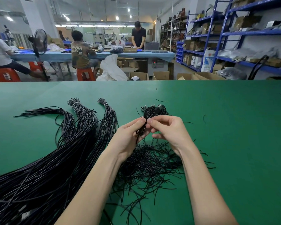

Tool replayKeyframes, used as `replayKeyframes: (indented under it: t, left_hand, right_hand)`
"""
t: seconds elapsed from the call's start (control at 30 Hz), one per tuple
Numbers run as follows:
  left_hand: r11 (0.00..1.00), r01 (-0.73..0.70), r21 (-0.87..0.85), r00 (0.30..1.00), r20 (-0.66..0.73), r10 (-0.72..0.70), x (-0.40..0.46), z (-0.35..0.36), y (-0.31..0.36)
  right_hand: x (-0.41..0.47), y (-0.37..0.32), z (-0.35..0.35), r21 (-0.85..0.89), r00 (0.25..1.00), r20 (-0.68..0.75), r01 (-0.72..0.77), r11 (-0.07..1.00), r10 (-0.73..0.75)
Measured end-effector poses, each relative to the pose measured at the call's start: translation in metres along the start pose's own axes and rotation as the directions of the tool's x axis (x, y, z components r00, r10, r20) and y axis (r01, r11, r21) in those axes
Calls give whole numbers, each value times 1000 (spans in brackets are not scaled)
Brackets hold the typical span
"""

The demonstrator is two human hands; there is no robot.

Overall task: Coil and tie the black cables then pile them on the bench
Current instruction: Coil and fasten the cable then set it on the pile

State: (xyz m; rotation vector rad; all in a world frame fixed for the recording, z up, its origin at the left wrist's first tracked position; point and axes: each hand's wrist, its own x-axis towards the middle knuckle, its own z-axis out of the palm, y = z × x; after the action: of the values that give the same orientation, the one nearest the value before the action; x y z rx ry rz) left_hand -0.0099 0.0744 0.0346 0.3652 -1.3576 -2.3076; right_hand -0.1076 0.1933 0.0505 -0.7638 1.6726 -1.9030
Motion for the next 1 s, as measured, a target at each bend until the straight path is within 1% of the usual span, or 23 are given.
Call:
replayKeyframes:
  t: [0.1,0.2,0.27,0.43,0.57,0.63,0.73,0.87,1.0]
  left_hand:
    - [1000,30,-1,999,14,-30,0,0,2]
    - [999,48,-11,999,18,-47,-1,2,3]
    - [998,59,-24,998,16,-59,-2,3,2]
    - [994,91,-61,996,15,-91,-5,6,3]
    - [995,98,-24,995,12,-98,-6,7,1]
    - [996,86,3,996,34,-86,-7,8,1]
    - [994,105,15,993,61,-105,-9,9,5]
    - [985,171,-31,980,104,-167,-9,6,11]
    - [978,191,-85,979,92,-183,-9,5,13]
  right_hand:
    - [-2,-2,-7,14,996,76,-38,999,37]
    - [-2,-2,-9,131,985,113,-146,981,132]
    - [-1,-1,-9,165,977,129,-188,968,168]
    - [-1,-1,-14,166,970,166,-207,964,180]
    - [-1,1,-18,192,957,199,-251,949,212]
    - [-1,3,-20,221,954,210,-258,941,213]
    - [-1,6,-22,220,957,222,-236,946,187]
    - [-3,7,-23,117,971,220,-118,986,90]
    - [-4,4,-23,87,969,243,-71,994,48]
